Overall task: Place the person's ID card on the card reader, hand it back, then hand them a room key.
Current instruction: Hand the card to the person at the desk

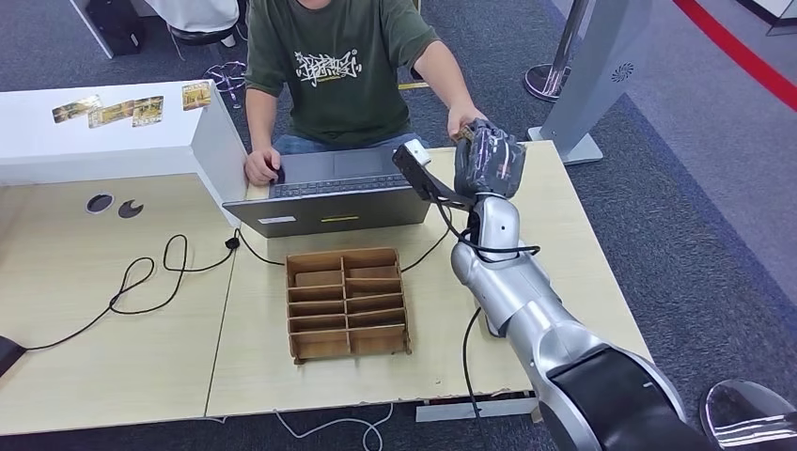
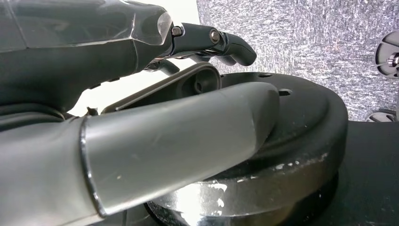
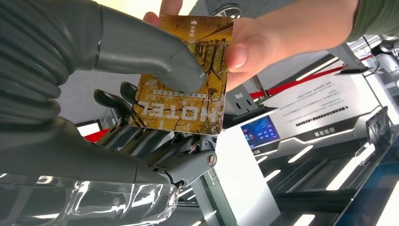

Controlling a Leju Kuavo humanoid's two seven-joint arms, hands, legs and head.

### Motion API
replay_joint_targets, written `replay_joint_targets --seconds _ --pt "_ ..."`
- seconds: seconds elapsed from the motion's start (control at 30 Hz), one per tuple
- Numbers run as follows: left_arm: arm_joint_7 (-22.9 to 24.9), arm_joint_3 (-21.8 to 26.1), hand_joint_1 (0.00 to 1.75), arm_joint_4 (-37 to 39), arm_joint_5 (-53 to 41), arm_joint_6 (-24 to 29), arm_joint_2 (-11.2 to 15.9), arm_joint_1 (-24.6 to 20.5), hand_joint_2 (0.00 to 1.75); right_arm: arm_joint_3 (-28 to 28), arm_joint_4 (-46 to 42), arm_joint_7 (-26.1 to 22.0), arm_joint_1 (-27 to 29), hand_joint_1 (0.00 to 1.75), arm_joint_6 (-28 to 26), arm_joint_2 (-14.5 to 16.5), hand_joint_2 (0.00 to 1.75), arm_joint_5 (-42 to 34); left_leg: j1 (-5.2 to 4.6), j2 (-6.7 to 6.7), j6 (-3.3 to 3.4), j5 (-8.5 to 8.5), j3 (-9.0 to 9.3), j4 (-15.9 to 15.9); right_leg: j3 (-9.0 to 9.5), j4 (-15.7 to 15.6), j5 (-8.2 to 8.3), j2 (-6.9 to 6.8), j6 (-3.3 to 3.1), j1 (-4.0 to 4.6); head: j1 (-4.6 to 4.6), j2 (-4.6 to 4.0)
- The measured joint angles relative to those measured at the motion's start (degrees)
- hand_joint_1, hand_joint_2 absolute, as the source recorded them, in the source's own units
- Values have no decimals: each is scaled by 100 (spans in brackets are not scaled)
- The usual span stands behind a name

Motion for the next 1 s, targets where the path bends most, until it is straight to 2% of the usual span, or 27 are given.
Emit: replay_joint_targets --seconds 0.8,0.83,0.93,0.97,1.0 --pt "16 -110 0 0 9 18 -31 -77 0 0 477 26 -141 171 -9 37 175 -41 0 -2 0 -1 -2 0 -1 0 -2 0 1 0 1 -2" --pt "16 -112 0 0 10 19 -31 -77 0 0 478 26 -141 164 -10 37 175 -43 0 -2 0 -1 -2 0 -1 0 -2 0 1 0 1 -2" --pt "16 -116 0 0 20 25 -31 -78 0 0 481 23 -141 40 -14 38 175 -47 0 -1 0 -1 -2 0 -2 0 -2 0 1 0 1 -1" --pt "16 -118 0 0 23 26 -31 -78 0 0 481 20 -141 3 -15 39 175 -49 0 -1 0 -1 -2 0 -2 0 -2 0 1 0 1 0" --pt "16 -118 0 0 25 26 -31 -78 0 0 482 14 -141 0 -15 43 175 -52 0 -1 0 -1 -2 0 -2 0 -2 0 1 0 1 0"
